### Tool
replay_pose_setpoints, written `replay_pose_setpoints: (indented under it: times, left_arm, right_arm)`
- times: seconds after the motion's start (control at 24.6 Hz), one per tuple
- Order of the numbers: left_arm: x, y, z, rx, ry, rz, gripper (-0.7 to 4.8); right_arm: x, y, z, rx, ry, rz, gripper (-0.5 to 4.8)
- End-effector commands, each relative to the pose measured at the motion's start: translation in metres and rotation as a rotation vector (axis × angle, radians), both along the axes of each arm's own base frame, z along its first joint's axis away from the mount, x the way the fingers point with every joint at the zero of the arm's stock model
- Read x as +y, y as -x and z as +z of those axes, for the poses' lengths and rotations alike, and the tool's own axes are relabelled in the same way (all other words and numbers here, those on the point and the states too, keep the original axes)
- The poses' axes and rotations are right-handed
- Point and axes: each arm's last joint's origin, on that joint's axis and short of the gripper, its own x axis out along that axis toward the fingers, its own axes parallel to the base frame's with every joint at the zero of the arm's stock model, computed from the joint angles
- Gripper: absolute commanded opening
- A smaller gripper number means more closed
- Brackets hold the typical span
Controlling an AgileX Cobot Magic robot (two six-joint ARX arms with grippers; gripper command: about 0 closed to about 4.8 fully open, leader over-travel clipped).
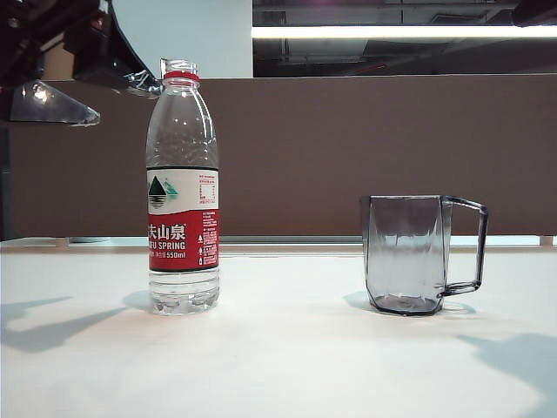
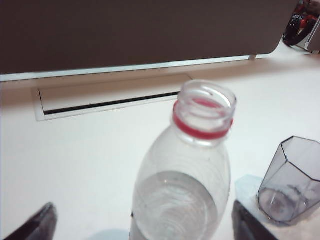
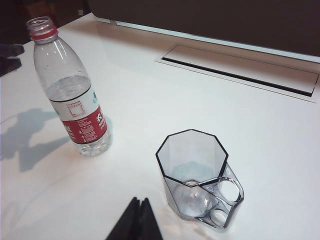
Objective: Pick up the mineral water bottle with the left hand on the table and pour water into the mug until it's half full.
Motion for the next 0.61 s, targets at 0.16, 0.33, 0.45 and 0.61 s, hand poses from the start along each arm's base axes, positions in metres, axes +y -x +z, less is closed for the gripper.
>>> replay_pose_setpoints:
  times: [0.16, 0.33, 0.45, 0.61]
  left_arm:
    - [-0.015, -0.002, 0.000, -0.043, 0.018, -0.061, 4.79]
    - [-0.022, -0.007, -0.008, -0.023, 0.008, -0.082, 4.79]
    - [-0.025, -0.011, -0.011, -0.033, 0.013, -0.081, 4.79]
    - [-0.030, -0.019, -0.020, -0.015, 0.003, -0.081, 4.79]
  right_arm:
    - [0.000, 0.000, 0.004, -0.021, -0.013, 0.001, -0.09]
    - [0.000, 0.000, 0.004, -0.021, -0.014, 0.003, -0.09]
    - [0.000, 0.000, 0.004, -0.021, -0.014, 0.003, -0.09]
    - [0.000, 0.000, 0.004, -0.021, -0.014, 0.003, -0.09]
